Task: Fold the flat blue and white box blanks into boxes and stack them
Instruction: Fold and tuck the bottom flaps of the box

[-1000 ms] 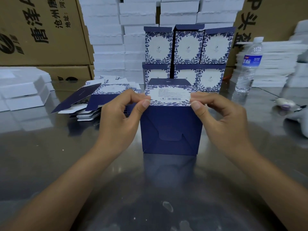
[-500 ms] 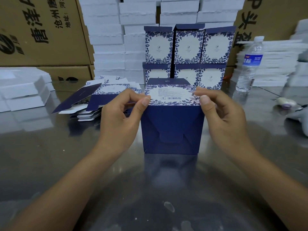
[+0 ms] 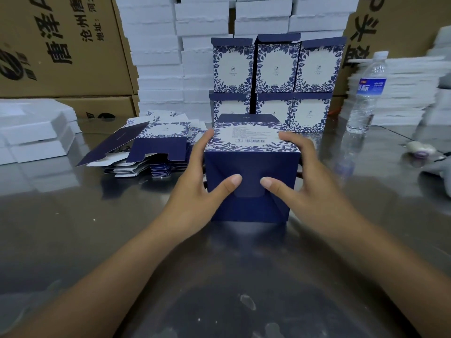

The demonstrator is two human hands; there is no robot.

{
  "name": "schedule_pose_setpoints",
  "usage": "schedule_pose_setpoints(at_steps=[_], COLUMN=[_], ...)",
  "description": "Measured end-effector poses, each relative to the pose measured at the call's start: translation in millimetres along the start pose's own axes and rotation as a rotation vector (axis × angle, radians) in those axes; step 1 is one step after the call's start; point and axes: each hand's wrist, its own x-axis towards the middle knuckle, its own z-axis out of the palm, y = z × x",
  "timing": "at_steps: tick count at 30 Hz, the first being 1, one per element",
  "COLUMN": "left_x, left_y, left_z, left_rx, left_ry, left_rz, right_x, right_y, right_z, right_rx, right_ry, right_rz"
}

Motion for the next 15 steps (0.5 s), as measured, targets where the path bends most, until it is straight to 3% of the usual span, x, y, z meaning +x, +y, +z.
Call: schedule_pose_setpoints(at_steps=[6, 9, 15], left_x=[-0.3, -0.4, -1.3], left_y=[-1.8, -0.7, 8.4], left_z=[3.6, 4.3, 4.2], left_rx=[0.119, 0.135, 0.108], left_ry=[0.141, 0.139, 0.127], left_rz=[0.081, 0.070, 0.014], right_x=[-1.4, -1.0, -1.1], right_y=[-2.7, -1.7, -11.4], right_z=[5.1, 4.8, 4.7], right_rx=[-0.086, -0.079, 0.119], right_ry=[0.155, 0.151, 0.138], right_rz=[-0.051, -0.050, 0.051])
